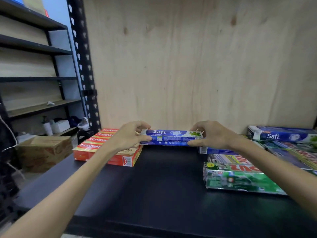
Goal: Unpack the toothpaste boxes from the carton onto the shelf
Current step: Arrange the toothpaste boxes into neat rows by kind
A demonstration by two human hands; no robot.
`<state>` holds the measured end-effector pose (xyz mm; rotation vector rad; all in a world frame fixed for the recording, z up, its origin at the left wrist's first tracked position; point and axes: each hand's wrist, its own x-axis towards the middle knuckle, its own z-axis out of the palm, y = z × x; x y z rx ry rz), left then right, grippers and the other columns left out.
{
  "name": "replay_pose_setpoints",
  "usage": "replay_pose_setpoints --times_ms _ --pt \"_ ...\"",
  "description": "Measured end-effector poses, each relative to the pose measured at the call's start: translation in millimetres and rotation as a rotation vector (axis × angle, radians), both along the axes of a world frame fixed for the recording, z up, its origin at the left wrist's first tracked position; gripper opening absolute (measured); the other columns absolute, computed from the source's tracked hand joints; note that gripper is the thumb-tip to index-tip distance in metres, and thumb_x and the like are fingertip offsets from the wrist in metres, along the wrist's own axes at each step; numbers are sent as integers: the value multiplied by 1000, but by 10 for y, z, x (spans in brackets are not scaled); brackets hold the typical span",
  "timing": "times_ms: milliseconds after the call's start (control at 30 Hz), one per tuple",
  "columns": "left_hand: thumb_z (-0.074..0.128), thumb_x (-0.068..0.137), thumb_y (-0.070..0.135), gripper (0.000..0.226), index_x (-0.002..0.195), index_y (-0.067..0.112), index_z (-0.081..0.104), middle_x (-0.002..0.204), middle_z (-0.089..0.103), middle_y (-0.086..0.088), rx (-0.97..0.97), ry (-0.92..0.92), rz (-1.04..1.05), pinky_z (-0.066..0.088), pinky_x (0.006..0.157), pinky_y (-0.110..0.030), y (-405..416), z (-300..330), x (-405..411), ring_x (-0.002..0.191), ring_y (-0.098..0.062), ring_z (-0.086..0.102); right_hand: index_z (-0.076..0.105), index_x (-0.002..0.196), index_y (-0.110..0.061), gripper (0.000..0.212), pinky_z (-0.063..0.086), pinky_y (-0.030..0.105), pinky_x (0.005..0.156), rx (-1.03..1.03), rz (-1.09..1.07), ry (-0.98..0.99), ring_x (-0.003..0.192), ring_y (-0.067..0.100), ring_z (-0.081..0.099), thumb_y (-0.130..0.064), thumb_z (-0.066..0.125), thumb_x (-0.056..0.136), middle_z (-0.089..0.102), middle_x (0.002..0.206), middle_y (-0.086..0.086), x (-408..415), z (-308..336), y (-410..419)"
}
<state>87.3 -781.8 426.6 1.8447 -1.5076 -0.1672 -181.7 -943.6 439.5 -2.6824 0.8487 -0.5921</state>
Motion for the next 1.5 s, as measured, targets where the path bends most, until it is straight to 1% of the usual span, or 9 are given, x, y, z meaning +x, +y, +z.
replay_pose_setpoints --times_ms 67,167,300,500,667,833,1067,1267,1500 --pt "80 86 30 37 121 27 68 116 70 10 49 9 -11 52 78 -21 -154 -13 114 100 -2 65 68 118 -21 54 47 26 83 8 -12 20 90 11 58 -50 83 75 65 111 -1 87 -21 -115" --pt "82 82 36 33 113 34 70 113 74 6 125 83 -55 52 65 -22 -276 -99 244 86 -3 70 69 113 -26 51 46 23 77 38 -15 13 84 6 59 -52 84 72 67 108 -4 102 -80 -243" --pt "80 80 47 34 111 42 69 113 68 17 132 -65 -70 55 88 -30 -313 -121 349 103 -4 65 71 96 -36 45 47 17 69 126 15 -48 76 2 64 -62 85 62 72 93 -10 69 -145 -303" --pt "76 85 47 35 117 39 63 119 62 19 139 -201 -41 47 102 -34 -343 -196 371 112 0 57 73 101 -33 52 56 33 82 118 14 -75 83 11 67 -60 88 59 72 95 -8 148 -224 -348" --pt "77 84 47 38 118 37 61 124 49 12 130 -262 -39 47 97 -30 -354 -242 306 114 -6 53 71 111 -29 59 41 25 71 -16 20 -45 78 2 53 -50 92 61 60 99 0 181 -345 -362" --pt "76 84 47 47 123 30 57 125 52 10 97 -278 1 47 92 -25 -354 -270 230 113 -8 54 53 121 -27 76 45 31 85 -28 -40 -1 91 9 50 -56 89 61 53 106 -4 198 -426 -352" --pt "78 82 46 46 120 25 61 125 58 8 57 -306 69 43 83 -20 -316 -293 157 108 -8 55 53 124 -25 77 42 28 86 -17 -41 5 88 3 48 -56 88 63 49 108 -7 176 -422 -303" --pt "76 83 49 51 126 25 63 131 60 8 62 -351 105 44 89 -25 -312 -320 129 111 -8 54 51 127 -26 77 45 33 95 -10 -45 23 98 8 51 -57 86 66 48 112 -4 165 -413 -285" --pt "75 84 51 59 134 23 60 136 60 4 111 -361 137 40 86 -24 -254 -276 44 106 -5 52 58 118 -29 67 45 25 82 34 -7 4 92 6 55 -66 79 66 56 108 -7 60 -290 -260"
